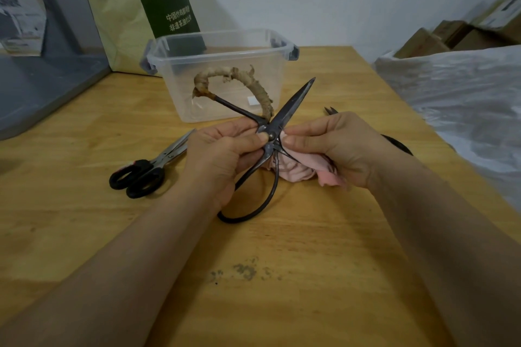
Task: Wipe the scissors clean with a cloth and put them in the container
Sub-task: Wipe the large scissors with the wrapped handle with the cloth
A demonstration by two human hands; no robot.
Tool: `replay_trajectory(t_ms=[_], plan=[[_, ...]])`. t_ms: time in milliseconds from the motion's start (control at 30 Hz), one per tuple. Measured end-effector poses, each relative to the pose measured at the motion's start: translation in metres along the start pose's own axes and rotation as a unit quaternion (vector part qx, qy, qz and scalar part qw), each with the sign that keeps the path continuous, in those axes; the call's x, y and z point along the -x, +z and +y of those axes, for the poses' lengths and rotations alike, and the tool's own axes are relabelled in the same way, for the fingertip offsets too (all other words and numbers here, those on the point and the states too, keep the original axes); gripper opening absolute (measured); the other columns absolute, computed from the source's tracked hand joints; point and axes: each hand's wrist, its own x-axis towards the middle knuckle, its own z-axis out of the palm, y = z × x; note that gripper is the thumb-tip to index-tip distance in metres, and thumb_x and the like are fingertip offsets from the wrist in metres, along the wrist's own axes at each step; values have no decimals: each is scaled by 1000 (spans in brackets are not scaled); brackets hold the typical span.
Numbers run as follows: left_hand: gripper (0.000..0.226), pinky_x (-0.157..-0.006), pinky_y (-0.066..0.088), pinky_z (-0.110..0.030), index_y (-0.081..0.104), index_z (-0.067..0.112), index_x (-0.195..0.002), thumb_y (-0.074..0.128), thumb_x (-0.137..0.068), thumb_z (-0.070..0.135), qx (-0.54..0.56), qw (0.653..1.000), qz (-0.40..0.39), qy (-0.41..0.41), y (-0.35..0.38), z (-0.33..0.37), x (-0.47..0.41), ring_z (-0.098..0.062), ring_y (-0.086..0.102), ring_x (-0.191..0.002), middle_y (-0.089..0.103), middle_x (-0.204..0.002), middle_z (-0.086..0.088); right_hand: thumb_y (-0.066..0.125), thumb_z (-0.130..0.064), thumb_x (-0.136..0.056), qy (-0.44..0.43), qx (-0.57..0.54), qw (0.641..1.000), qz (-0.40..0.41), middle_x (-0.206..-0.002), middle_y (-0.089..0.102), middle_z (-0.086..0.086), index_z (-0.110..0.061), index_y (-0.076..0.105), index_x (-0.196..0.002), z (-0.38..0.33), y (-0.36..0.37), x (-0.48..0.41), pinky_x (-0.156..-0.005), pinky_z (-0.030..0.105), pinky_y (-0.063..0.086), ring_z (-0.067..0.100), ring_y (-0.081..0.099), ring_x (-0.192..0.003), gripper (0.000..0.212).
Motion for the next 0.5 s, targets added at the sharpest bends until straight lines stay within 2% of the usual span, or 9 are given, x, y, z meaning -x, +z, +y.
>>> replay_trajectory(t_ms=[167, 300, 367, 433, 500], plan=[[27, -58, 55, -18, 66, -2, -101, 64, -76, -11, 1, 1000, -5, -5, 0, -1, 0, -14, 71, -70, 73, -88, -11, 78, -5, -63, -13, 14, 1000, 24, -73, 72, 14, -2, 72, -76, 3, 2, -1, -69, 34, 58, 21, 69, -67, 16], [21, -59, 56, -18, 67, 1, -94, 62, -77, -12, 9, 1000, -11, -2, -1, 0, -1, -13, 71, -68, 74, -81, -9, 73, -13, -70, 21, -36, 998, -38, -88, 71, 20, 0, 71, -88, 1, -1, 0, -67, 29, 57, 23, 67, -75, 22], [22, -61, 57, -19, 67, 0, -96, 64, -77, -11, 8, 1000, -5, 0, -1, -1, -1, -14, 71, -70, 74, -86, -11, 74, -11, -63, 11, -24, 999, -28, -89, 72, 17, -3, 72, -86, 1, 0, -1, -71, 28, 58, 21, 69, -80, 25], [23, -62, 57, -19, 66, -1, -98, 65, -76, -10, 5, 1000, 0, 2, -1, -2, 0, -14, 70, -70, 73, -89, -13, 76, -14, -52, 5, -4, 1000, -4, -82, 73, 15, -5, 72, -80, 2, 2, -1, -73, 31, 59, 22, 70, -78, 29], [24, -61, 57, -18, 66, 0, -97, 65, -76, -10, 4, 1000, 4, 2, -1, -2, 0, -14, 70, -70, 73, -90, -13, 77, -13, -51, 4, 0, 1000, 9, -72, 72, 12, -5, 71, -76, 2, 6, -1, -67, 31, 58, 20, 69, -68, 27]])
